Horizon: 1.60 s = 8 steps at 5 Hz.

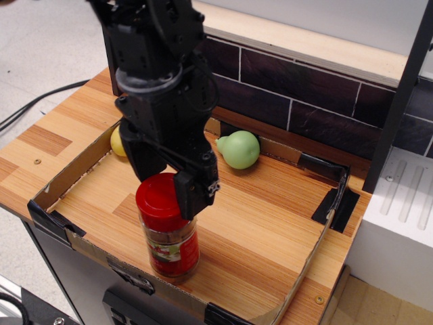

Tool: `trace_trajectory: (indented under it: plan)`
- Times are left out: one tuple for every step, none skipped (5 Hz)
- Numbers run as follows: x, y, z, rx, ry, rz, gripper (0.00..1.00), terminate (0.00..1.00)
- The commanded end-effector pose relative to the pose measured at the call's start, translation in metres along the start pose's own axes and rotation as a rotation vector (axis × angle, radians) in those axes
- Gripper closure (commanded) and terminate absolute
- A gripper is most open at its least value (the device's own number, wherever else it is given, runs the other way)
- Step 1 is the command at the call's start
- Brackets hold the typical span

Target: Topple basil bottle

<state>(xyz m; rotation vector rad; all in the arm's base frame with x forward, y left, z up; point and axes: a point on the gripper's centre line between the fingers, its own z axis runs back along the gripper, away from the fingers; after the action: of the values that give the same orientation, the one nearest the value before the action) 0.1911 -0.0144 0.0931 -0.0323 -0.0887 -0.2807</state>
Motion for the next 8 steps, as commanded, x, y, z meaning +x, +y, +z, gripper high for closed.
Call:
trace_trajectory:
  plan:
    - [-0.013, 0.002, 0.000, 0.026, -0.027, -0.064, 0.00, 0.00]
    - [-0.013, 0.002, -0.003, 0.045, -0.008, -0.081, 1.00, 0.00]
    - [-0.006, 0.007, 0.003, 0.065, 0.016, -0.079, 1.00, 0.00]
    - [0.010, 0.021, 0.016, 0.184, 0.168, -0.063, 1.00, 0.00]
    - [0.019, 0.030, 0.021, 0.272, 0.282, -0.106, 1.00, 0.00]
    - [0.025, 0.038, 0.018, 0.329, 0.407, -0.134, 1.00, 0.00]
    - [0.028, 0.039, 0.004, 0.375, 0.472, -0.171, 1.00, 0.00]
    - [0.031, 0.038, -0.014, 0.348, 0.415, -0.201, 1.00, 0.00]
